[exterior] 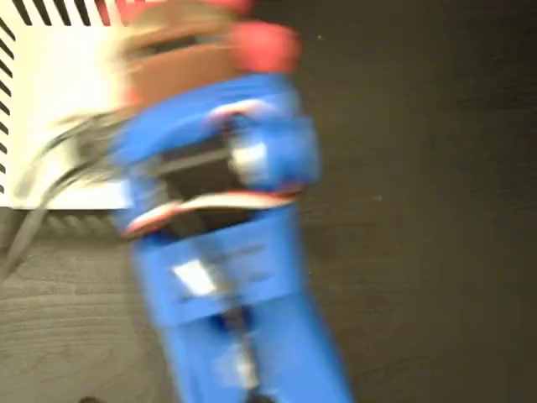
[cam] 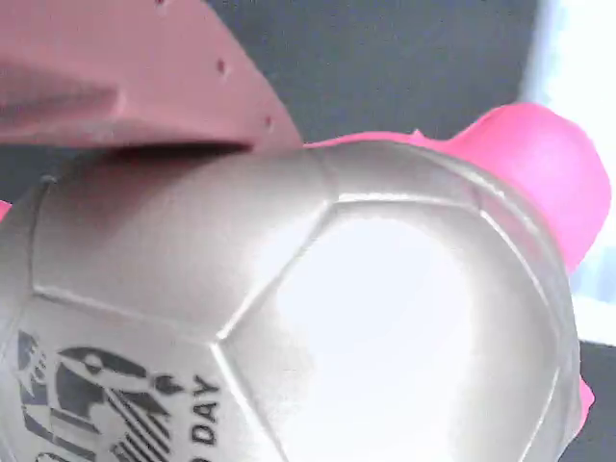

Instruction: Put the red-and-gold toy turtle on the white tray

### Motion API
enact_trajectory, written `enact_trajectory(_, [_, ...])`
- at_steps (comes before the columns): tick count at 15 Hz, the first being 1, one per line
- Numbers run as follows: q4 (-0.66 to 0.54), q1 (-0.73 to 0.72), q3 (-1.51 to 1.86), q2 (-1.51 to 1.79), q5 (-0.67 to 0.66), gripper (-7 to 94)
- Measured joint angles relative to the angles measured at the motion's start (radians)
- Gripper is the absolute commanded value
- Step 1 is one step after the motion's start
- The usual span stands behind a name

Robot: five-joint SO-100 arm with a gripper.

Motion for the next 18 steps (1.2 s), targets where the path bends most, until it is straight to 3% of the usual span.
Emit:
enact_trajectory(3, [-0.164, -0.146, 0.055, -0.040, 0.023, 0])
enact_trajectory(6, [-0.256, -0.212, 0.069, -0.204, 0.135, 0])
enact_trajectory(9, [-0.295, -0.219, 0.074, -0.330, 0.233, 0])
enact_trajectory(15, [-0.305, -0.212, 0.071, -0.472, 0.281, 0])
enact_trajectory(16, [-0.313, -0.213, 0.060, -0.505, 0.298, 6])
enact_trajectory(18, [-0.322, -0.213, 0.035, -0.552, 0.311, 28])
